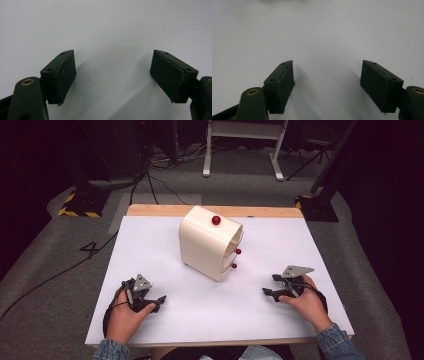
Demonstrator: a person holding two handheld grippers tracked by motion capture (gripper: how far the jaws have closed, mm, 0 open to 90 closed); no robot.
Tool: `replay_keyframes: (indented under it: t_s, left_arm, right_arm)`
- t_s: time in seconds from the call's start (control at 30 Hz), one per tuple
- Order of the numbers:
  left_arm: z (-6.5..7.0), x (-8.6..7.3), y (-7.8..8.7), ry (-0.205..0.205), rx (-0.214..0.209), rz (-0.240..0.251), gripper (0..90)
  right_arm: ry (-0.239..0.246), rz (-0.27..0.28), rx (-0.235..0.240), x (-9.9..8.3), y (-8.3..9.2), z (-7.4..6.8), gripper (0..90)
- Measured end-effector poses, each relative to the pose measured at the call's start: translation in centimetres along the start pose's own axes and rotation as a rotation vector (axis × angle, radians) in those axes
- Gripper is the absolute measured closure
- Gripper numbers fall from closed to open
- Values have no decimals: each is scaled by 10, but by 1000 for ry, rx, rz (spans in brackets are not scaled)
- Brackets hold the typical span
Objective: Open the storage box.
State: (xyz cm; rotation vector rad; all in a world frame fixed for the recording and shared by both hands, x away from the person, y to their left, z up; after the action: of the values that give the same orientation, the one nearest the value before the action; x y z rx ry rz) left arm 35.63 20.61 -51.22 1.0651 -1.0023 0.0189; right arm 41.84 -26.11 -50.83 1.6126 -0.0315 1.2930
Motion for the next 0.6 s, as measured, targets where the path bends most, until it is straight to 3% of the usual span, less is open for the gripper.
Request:
replay_keyframes:
  t_s: [0.13,0.3,0.6]
  left_arm:
    - [0,0,0,0,3,2,211]
    - [0,0,0,0,3,5,211]
    - [0,0,0,1,1,5,211]
  right_arm:
    - [16,-18,26,4,2,-3,389]
    - [26,-16,40,10,2,-6,394]
    - [20,100,83,40,5,-14,447]
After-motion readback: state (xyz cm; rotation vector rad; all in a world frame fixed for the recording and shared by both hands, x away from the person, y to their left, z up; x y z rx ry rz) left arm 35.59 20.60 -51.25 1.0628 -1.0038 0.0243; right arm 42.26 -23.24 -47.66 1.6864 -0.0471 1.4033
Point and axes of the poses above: each handheld gripper's, and its own axes: y roughly backward along the jaws, x roughly out of its top, z roughly to its right, the point moved 4 cm from there along -y, roughly forward along the jaws, and after that the axes turned 8 degrees about -x, right-handed, at the moved point
